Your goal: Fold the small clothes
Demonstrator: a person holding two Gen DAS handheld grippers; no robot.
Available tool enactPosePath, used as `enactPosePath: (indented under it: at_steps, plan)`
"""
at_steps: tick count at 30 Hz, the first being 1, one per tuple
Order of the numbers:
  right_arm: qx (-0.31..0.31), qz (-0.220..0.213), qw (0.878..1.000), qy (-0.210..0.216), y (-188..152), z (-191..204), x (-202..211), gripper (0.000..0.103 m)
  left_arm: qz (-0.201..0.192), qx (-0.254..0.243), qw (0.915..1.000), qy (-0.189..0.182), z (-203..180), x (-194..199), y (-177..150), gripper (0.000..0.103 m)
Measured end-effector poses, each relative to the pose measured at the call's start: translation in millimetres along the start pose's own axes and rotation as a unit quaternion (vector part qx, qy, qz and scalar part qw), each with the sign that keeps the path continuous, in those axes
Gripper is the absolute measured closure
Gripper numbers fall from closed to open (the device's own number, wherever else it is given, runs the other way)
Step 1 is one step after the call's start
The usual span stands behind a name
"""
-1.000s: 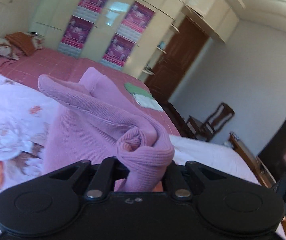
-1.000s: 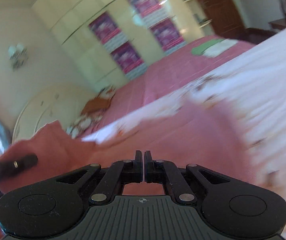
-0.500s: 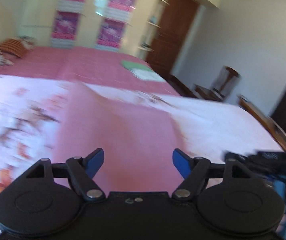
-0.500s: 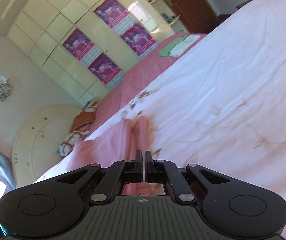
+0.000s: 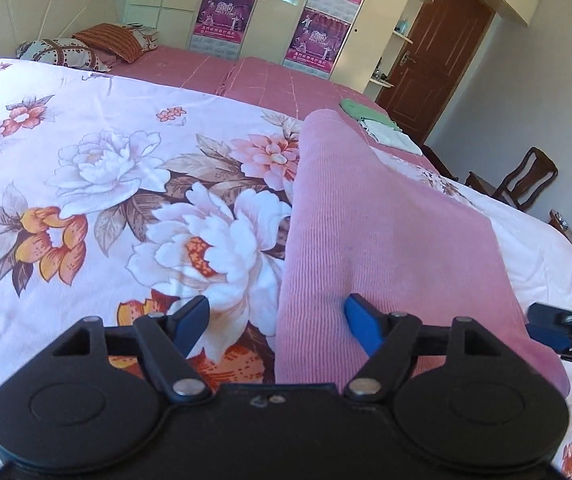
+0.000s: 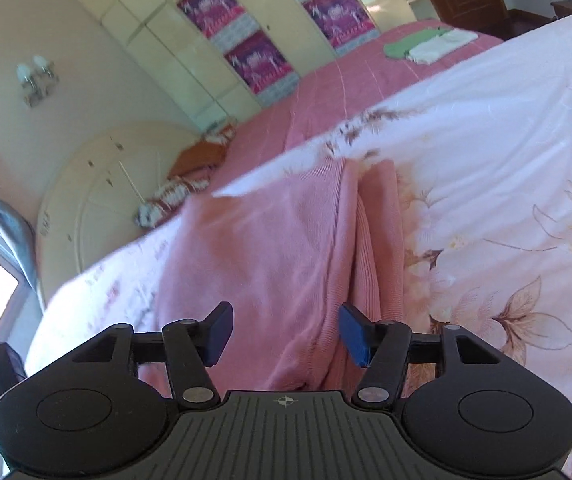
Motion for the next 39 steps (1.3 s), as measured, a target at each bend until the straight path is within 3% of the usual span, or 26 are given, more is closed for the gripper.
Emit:
enactPosePath:
  at_steps: [3, 8, 9, 10, 11, 13, 15, 16, 19, 21, 24, 27, 29, 31, 34, 37, 38, 39]
  plan:
    - [0.008, 0.023, 0.999, -0.03, -6, -6, -17, 0.045, 0.0, -0.007, 1.0, -0.005, 0, 0, 0, 0.027]
    - [0.023, 0.04, 0.998, -0.03, -12, -1, -28, 0.045, -0.006, -0.024, 0.9997, 0.0, -3, -1, -4, 0.027]
    - [0.022, 0.041, 0.999, -0.022, -10, 0, -33, 0.05, -0.003, -0.024, 0.9997, -0.001, -3, 0, -1, 0.028]
    - [0.02, 0.043, 0.999, -0.018, -10, 0, -35, 0.072, -0.001, -0.026, 0.9997, -0.005, -4, 1, 3, 0.033]
    - [0.018, 0.047, 0.998, -0.025, -10, -3, -39, 0.079, -0.006, -0.032, 0.9994, -0.012, -6, 4, 10, 0.036]
    - [0.019, 0.047, 0.998, -0.027, -7, -6, -42, 0.084, -0.034, -0.053, 0.9978, -0.022, -11, 9, 26, 0.039]
    - [0.052, 0.039, 0.997, -0.032, -6, 0, -40, 0.092, -0.032, -0.073, 0.9968, -0.005, -10, -1, 36, 0.039]
    - [0.077, 0.032, 0.996, -0.037, -6, 5, -38, 0.093, -0.021, -0.073, 0.9971, 0.006, -7, -10, 39, 0.04]
    - [0.126, 0.008, 0.991, -0.049, -5, 20, -31, 0.094, -0.002, -0.049, 0.9986, -0.02, -8, -25, 46, 0.045]
    - [0.136, -0.008, 0.989, -0.052, 0, 22, -21, 0.094, -0.005, -0.073, 0.9967, -0.035, -23, -24, 48, 0.045]
    - [0.126, -0.017, 0.99, -0.055, 6, 10, -5, 0.094, 0.032, -0.103, 0.9937, -0.031, -42, -40, 35, 0.043]
    - [0.09, 0.025, 0.994, -0.059, -4, -19, -21, 0.094, 0.03, -0.094, 0.9948, -0.023, -43, -50, 30, 0.04]
    - [0.075, 0.023, 0.996, -0.044, -3, -21, -22, 0.093, 0.03, -0.086, 0.9954, -0.03, -38, -46, 32, 0.039]
    - [0.067, 0.012, 0.997, -0.038, 7, -21, -13, 0.078, 0.029, -0.097, 0.9944, -0.032, -35, -44, 31, 0.037]
    - [0.058, -0.037, 0.996, -0.056, 25, -33, 0, 0.07, 0.033, -0.095, 0.9945, -0.031, -34, -46, 31, 0.033]
    - [0.067, -0.044, 0.996, -0.046, 32, -33, -3, 0.072, 0.032, -0.094, 0.9947, -0.025, -34, -49, 29, 0.028]
    - [0.084, -0.04, 0.995, -0.044, 30, -30, -7, 0.076, 0.03, -0.094, 0.9948, -0.025, -33, -50, 28, 0.027]
    - [0.097, -0.025, 0.993, -0.057, 26, -32, -15, 0.092, 0.029, -0.092, 0.995, -0.026, -32, -50, 28, 0.025]
Point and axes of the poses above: each gripper's, at about its wrist camera, not at the fingertips, and x roughly against the way its jaws point, z to its left, y to its top, the point moved 7 cm from there along -x, roughly the way its jaws point, and after that the axes turned 5 degrees about -z, right-handed, at the moved point
